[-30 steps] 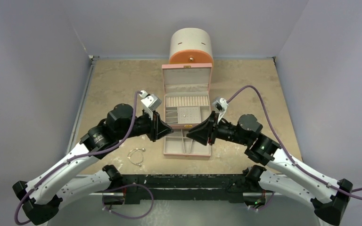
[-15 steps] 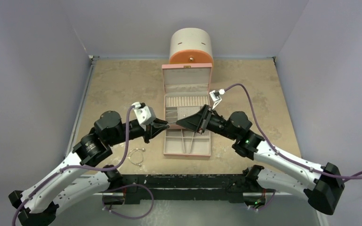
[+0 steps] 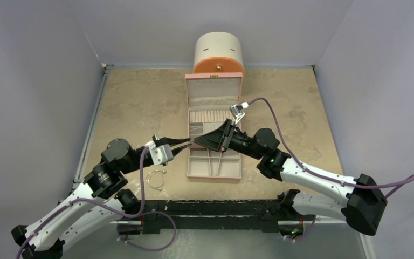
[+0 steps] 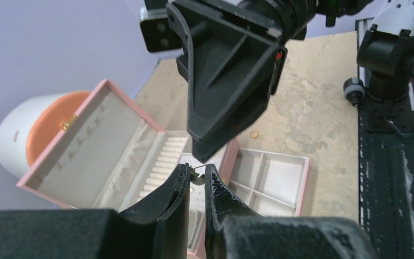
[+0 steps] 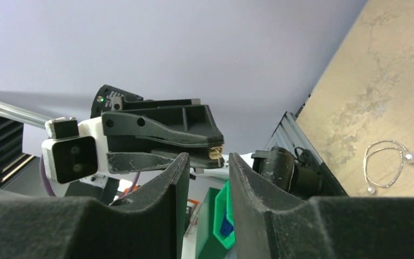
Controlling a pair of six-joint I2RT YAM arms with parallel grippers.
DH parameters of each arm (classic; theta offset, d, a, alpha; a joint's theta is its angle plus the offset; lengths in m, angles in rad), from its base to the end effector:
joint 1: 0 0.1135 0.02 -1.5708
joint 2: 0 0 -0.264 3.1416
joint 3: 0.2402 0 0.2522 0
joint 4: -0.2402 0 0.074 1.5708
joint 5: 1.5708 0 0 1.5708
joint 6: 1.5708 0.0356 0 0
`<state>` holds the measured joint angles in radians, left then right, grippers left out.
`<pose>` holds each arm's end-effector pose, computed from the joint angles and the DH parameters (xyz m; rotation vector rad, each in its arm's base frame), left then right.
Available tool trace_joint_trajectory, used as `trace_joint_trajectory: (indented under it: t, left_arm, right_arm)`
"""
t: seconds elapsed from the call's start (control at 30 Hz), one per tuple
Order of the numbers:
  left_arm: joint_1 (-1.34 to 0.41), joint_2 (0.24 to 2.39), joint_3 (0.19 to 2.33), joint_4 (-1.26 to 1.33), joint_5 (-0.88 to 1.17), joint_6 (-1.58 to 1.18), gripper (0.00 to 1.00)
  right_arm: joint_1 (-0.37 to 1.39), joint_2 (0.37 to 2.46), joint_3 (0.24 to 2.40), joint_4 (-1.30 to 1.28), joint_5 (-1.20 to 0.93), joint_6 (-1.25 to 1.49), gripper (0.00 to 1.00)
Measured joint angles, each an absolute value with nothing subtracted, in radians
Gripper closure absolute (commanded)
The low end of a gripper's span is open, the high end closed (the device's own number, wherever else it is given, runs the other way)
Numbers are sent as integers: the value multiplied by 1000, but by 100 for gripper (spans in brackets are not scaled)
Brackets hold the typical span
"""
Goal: Organize the mixed jewelry
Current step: Adjust the jewelry.
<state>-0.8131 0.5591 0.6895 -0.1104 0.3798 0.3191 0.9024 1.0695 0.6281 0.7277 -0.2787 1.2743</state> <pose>0.0855 -0.1095 0.3470 1.0971 1.1548 -0.6812 0.1436 0.1976 0.3252 0.0010 1.6067 1.9729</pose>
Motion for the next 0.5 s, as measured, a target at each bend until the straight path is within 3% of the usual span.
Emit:
trace_joint_trajectory:
  t: [0.5]
  left_arm:
    - [-813,558,687,-14,385,344,100]
  right_arm:
    - [929,1102,629,803,-270,1300,72]
